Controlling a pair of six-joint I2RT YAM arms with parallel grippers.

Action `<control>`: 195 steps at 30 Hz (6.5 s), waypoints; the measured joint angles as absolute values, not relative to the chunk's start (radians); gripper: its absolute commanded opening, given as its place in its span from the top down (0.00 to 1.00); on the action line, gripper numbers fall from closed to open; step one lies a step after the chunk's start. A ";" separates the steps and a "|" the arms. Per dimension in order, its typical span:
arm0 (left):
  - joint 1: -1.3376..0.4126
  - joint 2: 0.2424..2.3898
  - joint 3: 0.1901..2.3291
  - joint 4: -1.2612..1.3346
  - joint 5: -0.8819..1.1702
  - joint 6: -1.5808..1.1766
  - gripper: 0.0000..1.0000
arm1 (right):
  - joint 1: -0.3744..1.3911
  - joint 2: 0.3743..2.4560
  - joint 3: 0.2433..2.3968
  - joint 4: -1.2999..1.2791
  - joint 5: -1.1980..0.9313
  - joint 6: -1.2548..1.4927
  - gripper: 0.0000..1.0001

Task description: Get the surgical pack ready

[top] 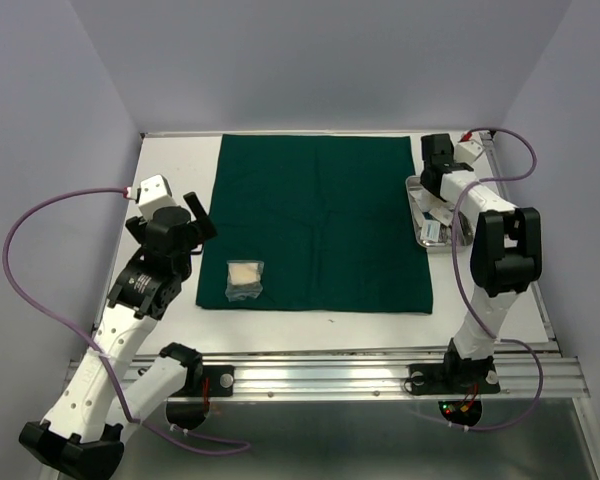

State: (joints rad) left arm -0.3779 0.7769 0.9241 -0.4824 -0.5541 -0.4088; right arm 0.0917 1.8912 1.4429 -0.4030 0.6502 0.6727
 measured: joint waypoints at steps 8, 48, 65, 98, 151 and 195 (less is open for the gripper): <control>-0.378 0.765 0.924 -0.484 -0.558 -0.409 0.01 | 0.092 1.941 1.452 -0.398 0.610 0.688 0.24; -0.378 0.764 0.907 -0.484 -0.557 -0.409 0.01 | 0.092 1.851 1.391 -0.268 0.458 0.518 0.99; -0.378 0.760 0.907 -0.485 -0.561 -0.409 0.01 | 0.051 2.005 1.443 -0.253 0.474 0.493 0.99; -0.377 0.810 1.088 -0.539 -0.600 -0.448 0.01 | 0.792 1.760 1.378 -0.402 -0.158 -0.001 0.17; -0.371 0.759 1.055 -0.573 -0.617 -0.435 0.01 | 0.691 1.521 1.162 -0.275 0.521 0.818 0.99; -0.371 0.763 1.040 -0.561 -0.583 -0.429 0.01 | 0.066 1.362 0.812 -0.182 0.556 0.971 0.42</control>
